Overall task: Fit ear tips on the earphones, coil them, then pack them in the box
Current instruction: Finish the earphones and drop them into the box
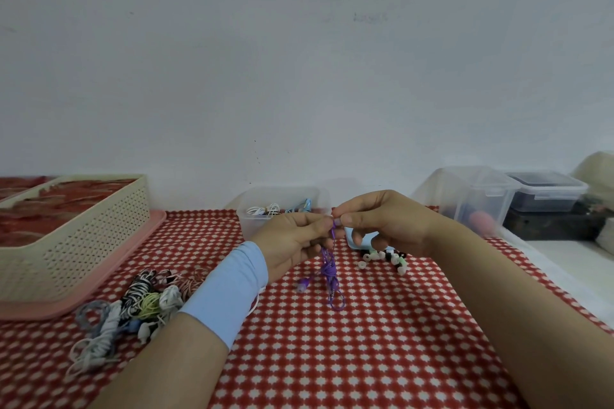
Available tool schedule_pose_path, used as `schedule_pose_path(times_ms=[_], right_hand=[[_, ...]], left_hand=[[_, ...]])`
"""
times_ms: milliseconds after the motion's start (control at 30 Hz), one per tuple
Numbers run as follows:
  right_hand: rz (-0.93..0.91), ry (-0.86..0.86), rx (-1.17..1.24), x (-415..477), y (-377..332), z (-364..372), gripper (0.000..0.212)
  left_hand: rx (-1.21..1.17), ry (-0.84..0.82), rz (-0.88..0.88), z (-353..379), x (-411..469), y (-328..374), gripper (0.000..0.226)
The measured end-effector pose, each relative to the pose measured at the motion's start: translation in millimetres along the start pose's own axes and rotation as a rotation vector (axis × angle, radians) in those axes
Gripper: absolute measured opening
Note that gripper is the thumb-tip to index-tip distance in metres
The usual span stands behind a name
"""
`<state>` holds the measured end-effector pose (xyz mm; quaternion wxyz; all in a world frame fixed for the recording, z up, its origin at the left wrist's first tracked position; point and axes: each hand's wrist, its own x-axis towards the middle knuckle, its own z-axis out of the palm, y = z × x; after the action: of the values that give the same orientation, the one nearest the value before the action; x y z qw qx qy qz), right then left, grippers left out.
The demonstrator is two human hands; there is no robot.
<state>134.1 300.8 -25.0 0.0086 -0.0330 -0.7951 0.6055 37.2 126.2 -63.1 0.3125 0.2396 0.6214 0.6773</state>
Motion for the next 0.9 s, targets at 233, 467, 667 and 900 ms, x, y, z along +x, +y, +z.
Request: schedule_pose_path(times_ms=[233, 467, 667, 900], right_hand=[[0.01, -0.007, -0.019, -0.6, -0.9, 1.1, 0.016], [0.016, -0.009, 0.029, 1.5, 2.2, 1.0, 0.015], [-0.069, 0.026, -0.019, -0.3, 0.9, 3.8, 0.013], [-0.044, 0.039, 0.007, 0.0, 2.1, 1.9, 0.014]], left_hand=[[-0.009, 0.031, 0.009, 0.6, -1.6, 0.6, 0.017], [-0.045, 0.007, 0.006, 1.1, -3.2, 3.6, 0.017], [-0.047, 0.033, 0.013, 1.0, -3.1, 3.8, 0.017], [-0.047, 0.01, 0.033, -0.3, -3.5, 5.3, 0.022]])
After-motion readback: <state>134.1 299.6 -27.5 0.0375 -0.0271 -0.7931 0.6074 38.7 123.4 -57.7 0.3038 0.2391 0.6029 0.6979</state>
